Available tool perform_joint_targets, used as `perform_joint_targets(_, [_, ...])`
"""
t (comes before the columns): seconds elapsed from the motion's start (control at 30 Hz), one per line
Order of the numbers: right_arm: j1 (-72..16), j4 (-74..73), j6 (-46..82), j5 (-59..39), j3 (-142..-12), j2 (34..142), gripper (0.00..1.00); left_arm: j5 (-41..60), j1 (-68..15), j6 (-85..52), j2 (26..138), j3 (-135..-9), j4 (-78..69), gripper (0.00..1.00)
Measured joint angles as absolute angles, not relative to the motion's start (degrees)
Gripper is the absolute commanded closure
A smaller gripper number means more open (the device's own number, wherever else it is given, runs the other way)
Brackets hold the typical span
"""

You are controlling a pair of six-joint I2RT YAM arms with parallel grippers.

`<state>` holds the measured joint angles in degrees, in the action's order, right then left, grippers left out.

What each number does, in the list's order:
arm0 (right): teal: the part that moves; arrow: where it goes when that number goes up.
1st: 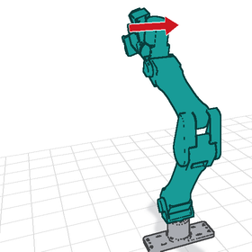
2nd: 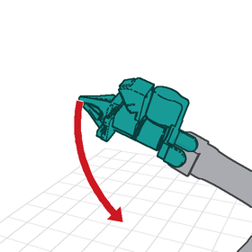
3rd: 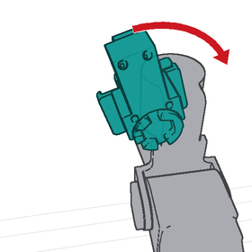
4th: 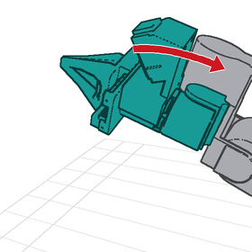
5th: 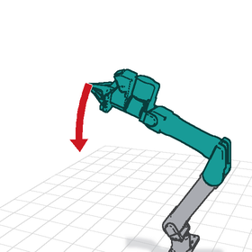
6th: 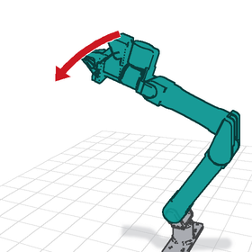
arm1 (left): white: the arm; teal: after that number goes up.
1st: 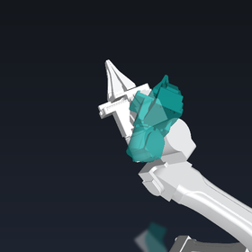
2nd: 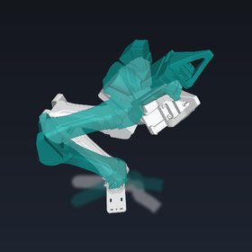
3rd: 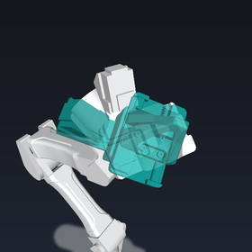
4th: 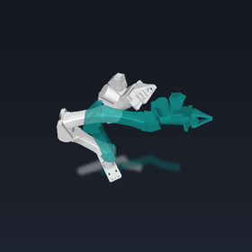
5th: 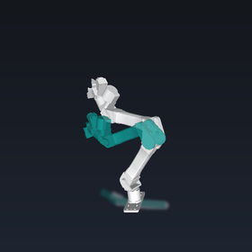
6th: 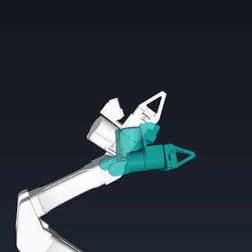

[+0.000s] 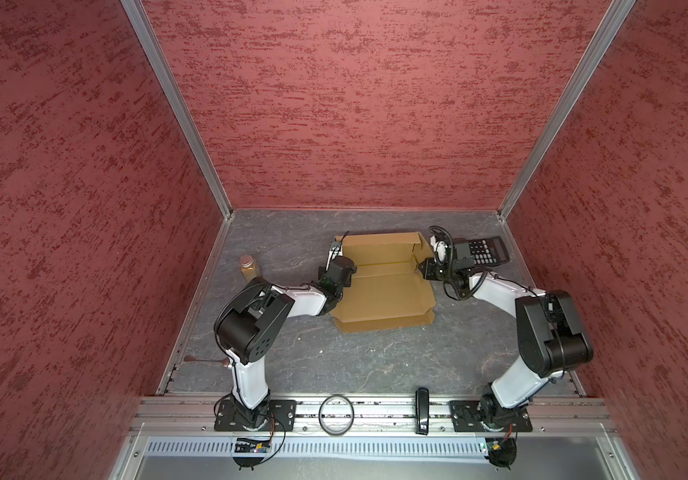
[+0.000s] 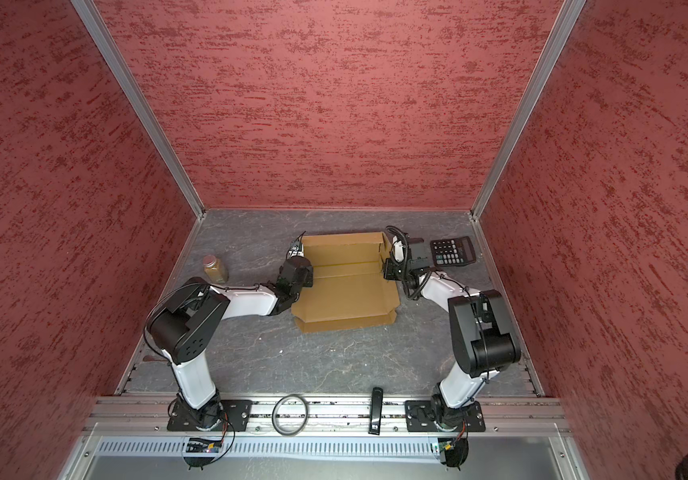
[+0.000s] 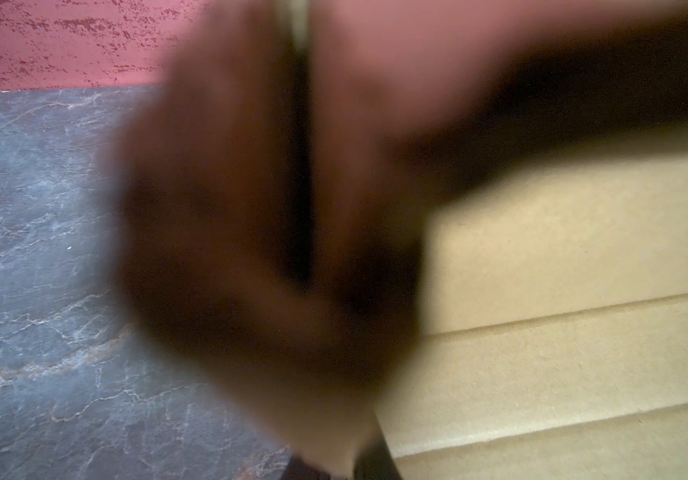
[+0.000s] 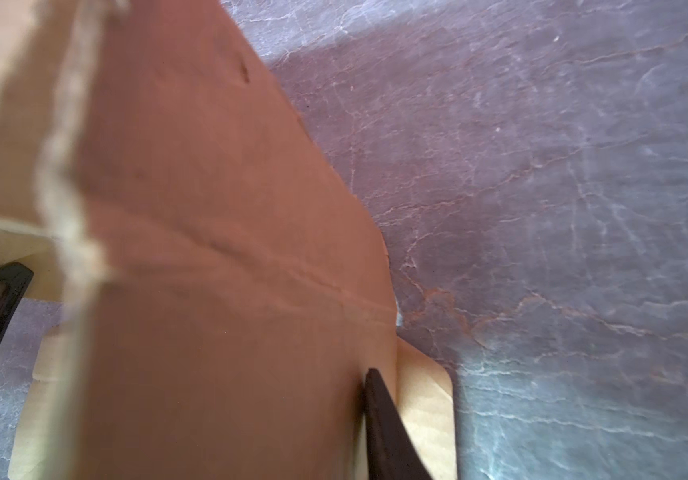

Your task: Fold the paper box

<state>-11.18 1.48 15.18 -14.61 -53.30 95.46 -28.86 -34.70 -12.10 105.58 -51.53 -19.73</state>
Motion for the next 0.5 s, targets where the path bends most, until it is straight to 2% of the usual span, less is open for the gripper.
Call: perform_joint_targets(0.5, [-11.22, 1.89, 15.16, -13.63, -53.30, 95.46, 0.57, -28.67, -34.85, -11.84, 105.58, -51.53, -19.73, 0.89])
